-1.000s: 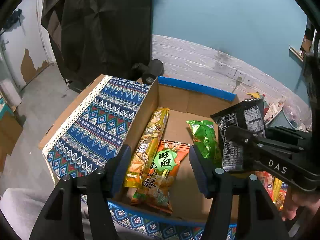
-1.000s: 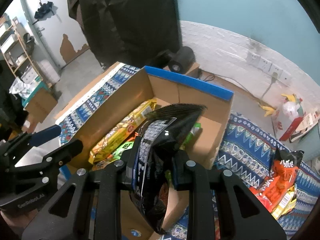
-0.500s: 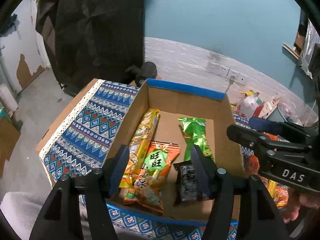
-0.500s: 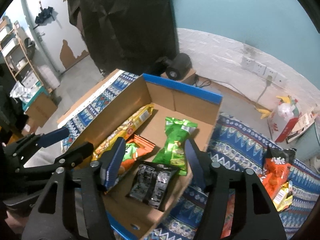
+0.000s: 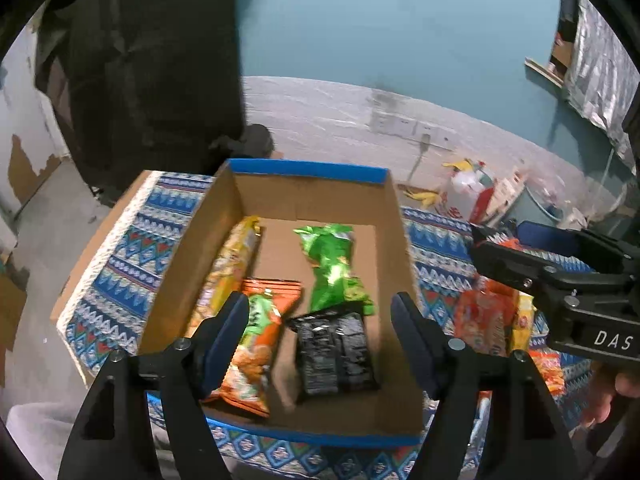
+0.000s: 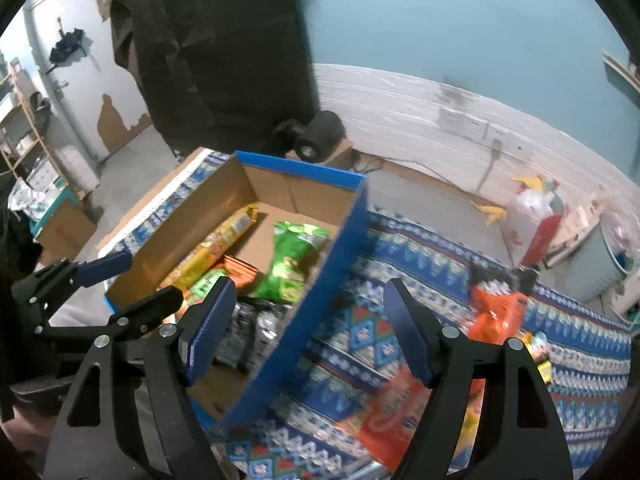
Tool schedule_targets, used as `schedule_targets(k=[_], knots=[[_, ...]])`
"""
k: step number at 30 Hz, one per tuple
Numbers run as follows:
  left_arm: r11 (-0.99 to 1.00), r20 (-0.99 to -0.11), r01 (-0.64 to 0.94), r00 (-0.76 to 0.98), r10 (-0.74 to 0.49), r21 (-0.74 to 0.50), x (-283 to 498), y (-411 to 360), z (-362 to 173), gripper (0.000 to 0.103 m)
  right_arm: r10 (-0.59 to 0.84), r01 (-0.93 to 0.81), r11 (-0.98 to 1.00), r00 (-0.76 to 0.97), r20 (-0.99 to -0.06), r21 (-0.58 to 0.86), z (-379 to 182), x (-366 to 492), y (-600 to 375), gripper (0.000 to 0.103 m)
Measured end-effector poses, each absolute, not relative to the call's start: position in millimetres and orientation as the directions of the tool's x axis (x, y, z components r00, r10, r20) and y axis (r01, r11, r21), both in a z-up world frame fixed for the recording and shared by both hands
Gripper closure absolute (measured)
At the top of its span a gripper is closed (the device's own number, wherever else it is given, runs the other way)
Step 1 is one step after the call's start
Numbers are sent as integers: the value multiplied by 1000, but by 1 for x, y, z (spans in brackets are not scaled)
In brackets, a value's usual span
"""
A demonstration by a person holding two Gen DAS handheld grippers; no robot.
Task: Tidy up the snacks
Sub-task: 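Move both grippers back toward the remaining red and orange bags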
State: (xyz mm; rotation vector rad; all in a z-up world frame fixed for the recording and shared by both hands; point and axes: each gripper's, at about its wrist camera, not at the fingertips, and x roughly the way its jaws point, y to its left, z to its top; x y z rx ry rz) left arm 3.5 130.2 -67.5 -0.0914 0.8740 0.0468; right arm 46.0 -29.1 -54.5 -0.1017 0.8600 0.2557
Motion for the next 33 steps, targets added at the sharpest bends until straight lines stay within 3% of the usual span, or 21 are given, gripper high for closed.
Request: schedule_targets(k=[23,33], knots=[[985,-820,169,556,-135,-47,2,3,-91,23,-5,17,1000,564,-826,6,-78,-23,-186,27],[977,-838,204,521,-164,-64,10,-29,-120,23,-35,126,992,452,-892,25,-129,-44,-232,26]])
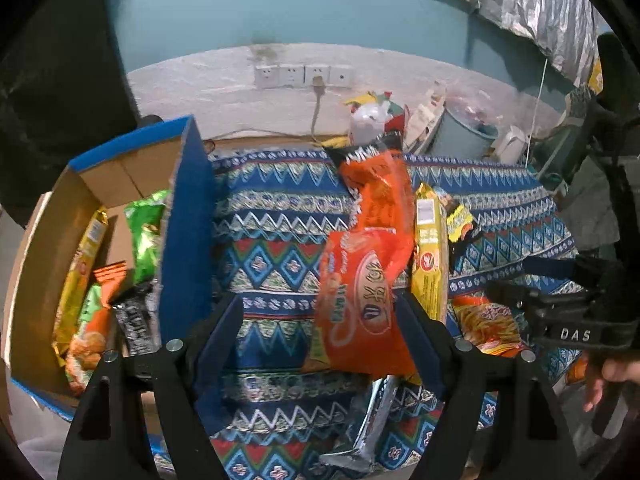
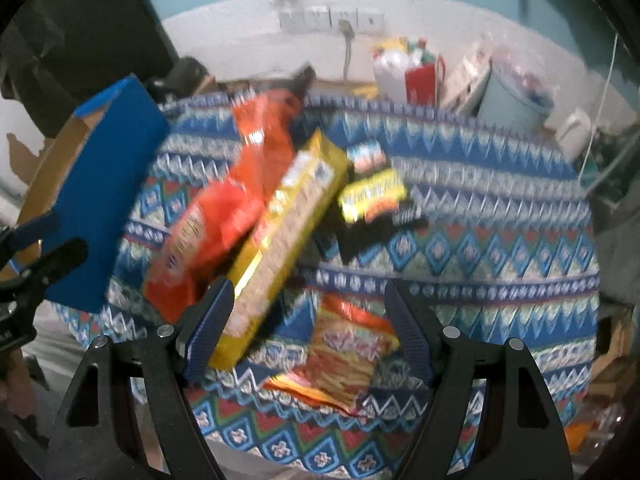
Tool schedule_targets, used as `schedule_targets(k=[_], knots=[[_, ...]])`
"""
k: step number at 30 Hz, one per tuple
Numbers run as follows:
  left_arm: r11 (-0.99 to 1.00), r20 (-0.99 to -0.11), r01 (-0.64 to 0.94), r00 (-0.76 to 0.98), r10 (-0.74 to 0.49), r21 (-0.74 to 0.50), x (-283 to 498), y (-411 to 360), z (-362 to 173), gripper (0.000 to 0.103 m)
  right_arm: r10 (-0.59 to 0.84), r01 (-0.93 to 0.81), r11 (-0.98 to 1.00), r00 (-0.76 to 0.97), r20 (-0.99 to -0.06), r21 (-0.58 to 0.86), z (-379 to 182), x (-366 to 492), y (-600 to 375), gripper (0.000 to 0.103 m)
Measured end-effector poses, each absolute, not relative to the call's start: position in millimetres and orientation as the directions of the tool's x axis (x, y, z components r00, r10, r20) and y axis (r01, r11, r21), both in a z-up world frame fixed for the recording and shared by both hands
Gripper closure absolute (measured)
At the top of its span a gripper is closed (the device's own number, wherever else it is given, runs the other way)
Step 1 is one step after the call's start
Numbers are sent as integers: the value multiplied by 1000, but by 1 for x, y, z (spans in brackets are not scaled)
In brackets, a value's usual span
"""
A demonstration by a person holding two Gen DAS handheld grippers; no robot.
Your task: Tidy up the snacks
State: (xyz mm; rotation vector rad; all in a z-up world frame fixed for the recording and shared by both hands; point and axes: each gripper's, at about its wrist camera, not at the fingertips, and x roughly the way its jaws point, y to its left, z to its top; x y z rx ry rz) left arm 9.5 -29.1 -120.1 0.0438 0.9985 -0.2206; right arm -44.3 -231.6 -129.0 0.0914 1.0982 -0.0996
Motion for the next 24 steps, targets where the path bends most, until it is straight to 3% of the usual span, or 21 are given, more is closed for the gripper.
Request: schedule_targets(k=[11,19,21,22,24], knots=[[975,-875,207,453,-169,-81,26,-45,-153,23,-25,263,962,336,-942,69,-180,-52,-251,26],[975,-899,206,404,-166,-88,44,-59,-175,23,-76,264,964,254,-964,-6,-219,-54,-250,26],[974,-905,211,396,-158,-78,47,-62,-181,23,-108,233,972,272,-956,-43,-217,-52,-246,34],[975,-907,213,393,-151,-70,49,-63,-184,23,-108,218,975,279,-954,-47,-217,-51,-245,47],[975,-910,213,390,-143,-62,52,-64,-189,23,-115,210,976,295,-949,-54,-215,-48,-246,50]])
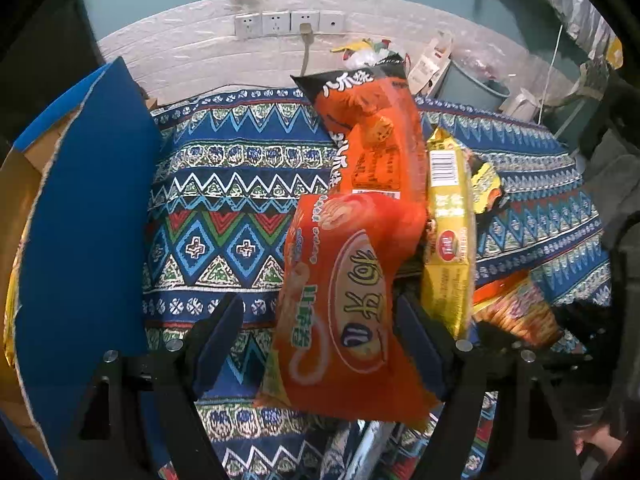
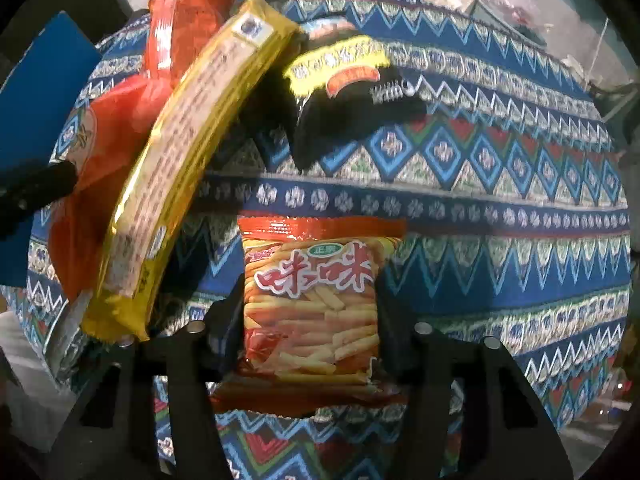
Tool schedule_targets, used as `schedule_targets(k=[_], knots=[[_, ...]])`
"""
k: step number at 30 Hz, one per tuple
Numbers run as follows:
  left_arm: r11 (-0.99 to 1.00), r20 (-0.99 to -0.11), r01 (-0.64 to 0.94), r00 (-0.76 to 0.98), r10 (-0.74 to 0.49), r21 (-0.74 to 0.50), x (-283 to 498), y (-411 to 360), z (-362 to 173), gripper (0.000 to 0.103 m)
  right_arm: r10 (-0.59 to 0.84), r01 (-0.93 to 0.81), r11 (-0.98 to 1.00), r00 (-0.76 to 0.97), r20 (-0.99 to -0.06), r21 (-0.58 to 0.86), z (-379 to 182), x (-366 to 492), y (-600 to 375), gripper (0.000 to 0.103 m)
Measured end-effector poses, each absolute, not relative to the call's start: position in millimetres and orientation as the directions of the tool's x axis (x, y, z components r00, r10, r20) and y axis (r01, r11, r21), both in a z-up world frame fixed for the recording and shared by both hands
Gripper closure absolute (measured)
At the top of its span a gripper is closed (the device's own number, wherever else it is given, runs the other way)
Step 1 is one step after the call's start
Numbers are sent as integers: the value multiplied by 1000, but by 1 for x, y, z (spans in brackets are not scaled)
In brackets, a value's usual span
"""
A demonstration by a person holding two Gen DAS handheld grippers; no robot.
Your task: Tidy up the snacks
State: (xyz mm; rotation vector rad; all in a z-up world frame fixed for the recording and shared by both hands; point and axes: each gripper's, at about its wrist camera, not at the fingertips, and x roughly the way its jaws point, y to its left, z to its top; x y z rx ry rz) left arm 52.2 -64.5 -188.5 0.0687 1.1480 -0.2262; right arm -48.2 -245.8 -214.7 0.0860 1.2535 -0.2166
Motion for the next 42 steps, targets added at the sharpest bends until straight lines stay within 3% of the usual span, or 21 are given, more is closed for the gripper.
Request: schedule_targets(k=[21,23,29,42], knots=[[972,-930,207,322,-178,-115,71,-69,-223,23,-176,212,975,521,-836,-73,-157,-7,-264,54],[968,-926,222,329,-186,-116,70,-69,-221,36,-178,207,975,535,-826,-76,-158,-8,-259,54],[963,-920,254,352,-173,-85,67,-75,-216,61,-177,198,977,563,-807,-76,-151,-11,-253,54],[974,-863,224,484,-145,-38,63,-61,-174,66,-175,177,981,619,-766,-81,-125,-12,-243,54]])
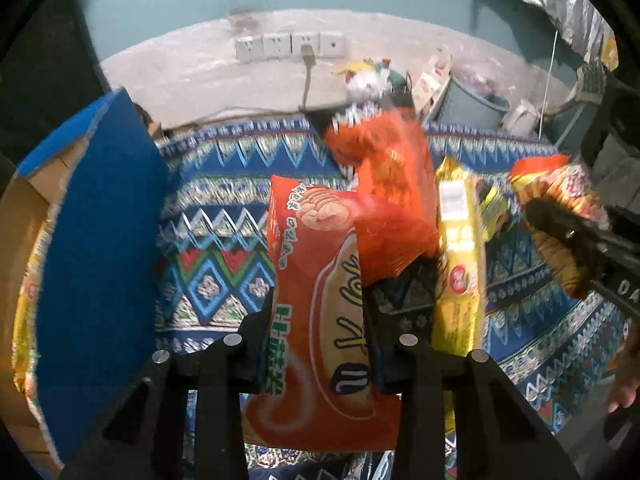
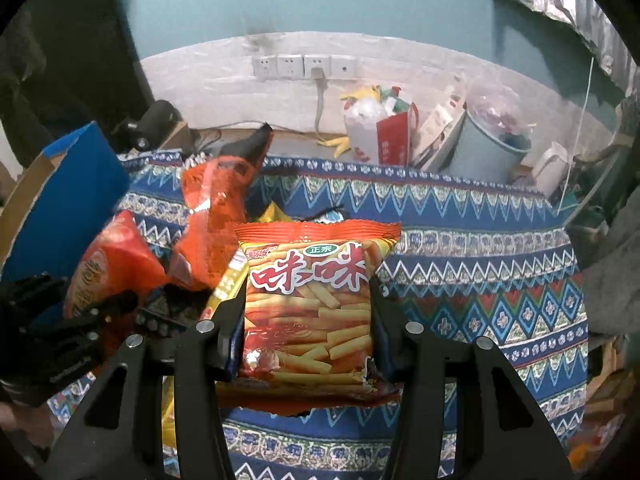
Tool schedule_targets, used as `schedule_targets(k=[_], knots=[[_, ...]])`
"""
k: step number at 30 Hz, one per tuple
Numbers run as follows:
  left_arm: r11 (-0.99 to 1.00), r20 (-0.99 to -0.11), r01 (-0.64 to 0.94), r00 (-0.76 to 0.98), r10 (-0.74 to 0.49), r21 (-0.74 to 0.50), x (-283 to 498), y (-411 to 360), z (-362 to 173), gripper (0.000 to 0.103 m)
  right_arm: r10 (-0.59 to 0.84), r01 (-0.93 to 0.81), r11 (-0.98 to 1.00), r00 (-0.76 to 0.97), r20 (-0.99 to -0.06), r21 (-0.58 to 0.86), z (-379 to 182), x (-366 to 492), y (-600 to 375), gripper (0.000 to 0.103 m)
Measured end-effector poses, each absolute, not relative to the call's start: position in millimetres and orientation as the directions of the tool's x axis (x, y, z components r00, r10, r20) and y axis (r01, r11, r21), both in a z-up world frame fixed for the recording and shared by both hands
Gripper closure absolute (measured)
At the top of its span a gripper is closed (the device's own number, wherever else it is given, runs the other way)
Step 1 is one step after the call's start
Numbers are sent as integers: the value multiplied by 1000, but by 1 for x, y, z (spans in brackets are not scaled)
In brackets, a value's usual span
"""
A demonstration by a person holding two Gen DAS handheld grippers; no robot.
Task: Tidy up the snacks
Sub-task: 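Lift both held bags and carry them over the cardboard box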
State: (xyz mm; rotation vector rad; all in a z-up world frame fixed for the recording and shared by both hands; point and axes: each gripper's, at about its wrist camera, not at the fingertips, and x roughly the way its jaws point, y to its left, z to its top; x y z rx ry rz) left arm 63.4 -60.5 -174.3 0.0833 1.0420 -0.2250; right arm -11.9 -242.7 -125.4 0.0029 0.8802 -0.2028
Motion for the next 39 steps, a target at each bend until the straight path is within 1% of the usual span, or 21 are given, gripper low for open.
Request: schedule_targets(k=[5,11,15,17,22,30,39], knots=[[975,-830,214,534,-161,-51,58,-58,-150,66,-172,164,983,644,-746,-85,-113,-12,-236,54],[973,-778,227,605,-170,-36,46,-51,-118,66,-162,140,986,672,-723,-90,-97,-13,-225,54],[975,-752,212,633,-185,-61,41,-42,-101,66,-146,122,989,694,-704,-85,-83,-15,-216,54],[975,-742,207,642,-193,-74,39,-37,-96,66,-142,111,990,708,-692,-89,-75,-15,-210,54],[978,-712,198,678,-181,-59,33,-26,-81,66,-138,89,990,734,-665,-107,-59,-16,-196,54],[981,-670,192,723,-168,-38,22,-14,-62,66,-99,55,995,755,-649,-88,-43,-15,-180,54],[989,-651,136,746,-140,-57,17,14,-51,66,-52,7,997,769,-637,-74,-32,-6,-157,54]])
